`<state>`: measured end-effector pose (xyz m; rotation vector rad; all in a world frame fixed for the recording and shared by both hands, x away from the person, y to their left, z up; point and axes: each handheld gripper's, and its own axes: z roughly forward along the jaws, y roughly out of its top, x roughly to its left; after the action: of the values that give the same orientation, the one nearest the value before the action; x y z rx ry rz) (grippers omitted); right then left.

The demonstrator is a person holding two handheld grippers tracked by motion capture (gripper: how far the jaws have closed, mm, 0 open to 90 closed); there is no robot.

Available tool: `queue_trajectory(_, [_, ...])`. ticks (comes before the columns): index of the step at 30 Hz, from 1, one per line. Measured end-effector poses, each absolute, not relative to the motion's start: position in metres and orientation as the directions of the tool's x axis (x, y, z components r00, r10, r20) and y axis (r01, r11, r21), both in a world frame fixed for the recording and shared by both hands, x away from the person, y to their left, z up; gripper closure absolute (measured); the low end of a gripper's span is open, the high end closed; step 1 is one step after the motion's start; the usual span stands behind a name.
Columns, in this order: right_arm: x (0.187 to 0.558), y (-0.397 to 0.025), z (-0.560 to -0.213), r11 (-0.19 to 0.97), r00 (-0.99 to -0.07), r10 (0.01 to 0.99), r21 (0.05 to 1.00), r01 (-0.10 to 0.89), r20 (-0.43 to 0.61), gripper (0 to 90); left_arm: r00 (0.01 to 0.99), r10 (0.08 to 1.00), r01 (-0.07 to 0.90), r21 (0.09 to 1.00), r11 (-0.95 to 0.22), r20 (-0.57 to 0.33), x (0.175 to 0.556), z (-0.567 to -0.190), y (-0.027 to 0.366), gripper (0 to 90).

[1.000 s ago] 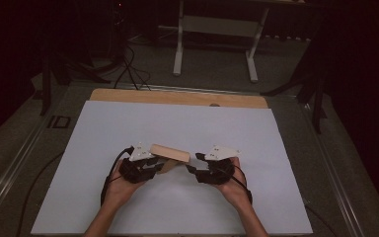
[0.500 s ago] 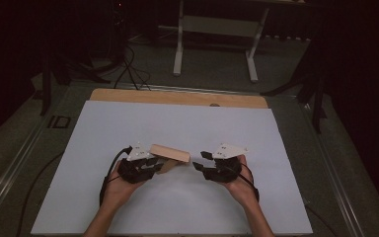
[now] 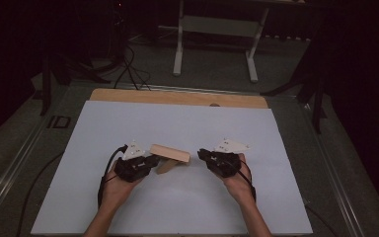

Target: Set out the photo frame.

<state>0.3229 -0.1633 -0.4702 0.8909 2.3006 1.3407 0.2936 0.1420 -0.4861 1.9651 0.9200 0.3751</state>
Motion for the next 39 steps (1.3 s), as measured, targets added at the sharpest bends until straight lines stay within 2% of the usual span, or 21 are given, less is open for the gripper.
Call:
queue_trajectory(4, [0.326,-0.159,-0.471,0.366,-0.743,0.669,0.862,0.351,0.019,89.3,0.674,0.734,0.444,0.839,-0.313,-0.083,0.293,-0.485,0.142,84.3])
queue_trajectory(8, [0.331,-0.151,-0.475,0.372,-0.74,0.673,0.854,0.364,0.022,89.8,0.678,0.731,0.445,0.834,-0.327,-0.076,0.294,-0.486,0.14,89.1])
queue_trajectory(20, [0.344,-0.13,-0.472,0.36,-0.747,0.664,0.86,0.361,0.036,89.8,0.683,0.727,0.447,0.828,-0.338,-0.072,0.296,-0.488,0.135,89.5])
queue_trajectory(39, [0.347,-0.125,-0.48,0.364,-0.758,0.649,0.849,0.384,0.064,89.8,0.695,0.715,0.449,0.82,-0.354,-0.072,0.303,-0.49,0.126,89.6])
